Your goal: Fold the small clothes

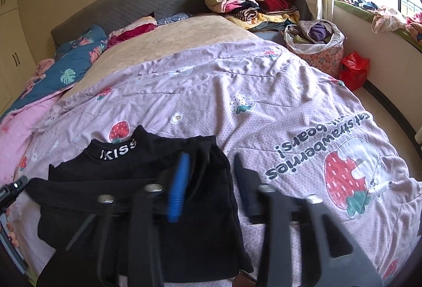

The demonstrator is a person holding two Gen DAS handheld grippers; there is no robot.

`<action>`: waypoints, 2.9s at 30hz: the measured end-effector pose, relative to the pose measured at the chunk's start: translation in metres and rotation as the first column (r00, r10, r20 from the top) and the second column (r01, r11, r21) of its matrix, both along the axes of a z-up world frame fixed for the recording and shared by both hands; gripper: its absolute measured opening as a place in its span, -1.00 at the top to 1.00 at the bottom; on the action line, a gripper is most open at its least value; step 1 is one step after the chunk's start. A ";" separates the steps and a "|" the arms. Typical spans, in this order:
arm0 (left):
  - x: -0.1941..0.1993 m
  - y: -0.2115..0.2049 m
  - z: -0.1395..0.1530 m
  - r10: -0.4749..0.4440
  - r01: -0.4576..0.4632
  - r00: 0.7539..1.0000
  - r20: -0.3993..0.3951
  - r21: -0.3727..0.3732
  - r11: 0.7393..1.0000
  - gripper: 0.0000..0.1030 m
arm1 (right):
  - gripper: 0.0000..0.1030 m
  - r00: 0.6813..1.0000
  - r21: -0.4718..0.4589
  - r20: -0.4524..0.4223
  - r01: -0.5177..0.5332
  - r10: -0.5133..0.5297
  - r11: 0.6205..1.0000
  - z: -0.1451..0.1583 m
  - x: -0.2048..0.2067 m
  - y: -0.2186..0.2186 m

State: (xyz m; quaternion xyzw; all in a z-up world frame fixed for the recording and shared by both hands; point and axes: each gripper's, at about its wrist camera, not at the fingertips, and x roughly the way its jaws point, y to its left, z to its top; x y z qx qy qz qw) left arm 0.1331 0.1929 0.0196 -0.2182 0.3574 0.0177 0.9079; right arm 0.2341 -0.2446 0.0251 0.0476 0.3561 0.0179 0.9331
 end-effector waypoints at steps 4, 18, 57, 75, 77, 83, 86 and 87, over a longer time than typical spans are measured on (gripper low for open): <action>-0.008 -0.001 0.007 -0.005 0.004 1.000 0.015 0.044 0.999 0.20 | 0.15 0.999 -0.010 0.014 -0.040 0.040 0.999 -0.003 -0.011 0.008; -0.036 -0.040 -0.011 -0.176 0.180 0.983 -0.043 0.122 0.976 0.91 | 0.90 0.973 -0.082 -0.075 -0.224 0.218 0.971 -0.038 -0.040 0.047; 0.076 -0.006 -0.043 0.025 -0.010 0.995 -0.093 0.156 0.988 0.62 | 0.41 0.990 -0.136 -0.137 -0.042 0.024 0.990 -0.071 0.091 0.025; 0.056 -0.003 -0.013 0.015 -0.027 0.997 0.069 0.163 0.986 0.90 | 0.88 0.998 -0.009 -0.053 -0.039 0.039 0.999 -0.041 0.086 -0.001; 0.060 -0.004 -0.012 0.022 -0.035 0.997 0.072 0.186 0.982 0.90 | 0.88 0.998 -0.003 -0.049 -0.026 0.025 1.000 -0.037 0.089 -0.004; 0.069 0.000 -0.024 0.034 -0.039 0.999 0.033 0.174 0.984 0.90 | 0.88 0.997 -0.028 -0.076 -0.003 0.001 1.000 -0.048 0.093 -0.005; 0.070 0.000 -0.029 0.039 -0.041 0.999 0.019 0.177 0.983 0.90 | 0.88 0.997 -0.037 -0.083 -0.006 0.003 0.999 -0.054 0.095 -0.003; 0.070 0.001 -0.030 0.039 -0.041 0.999 0.014 0.176 0.984 0.90 | 0.88 0.996 -0.054 -0.091 -0.009 0.004 0.998 -0.057 0.097 -0.002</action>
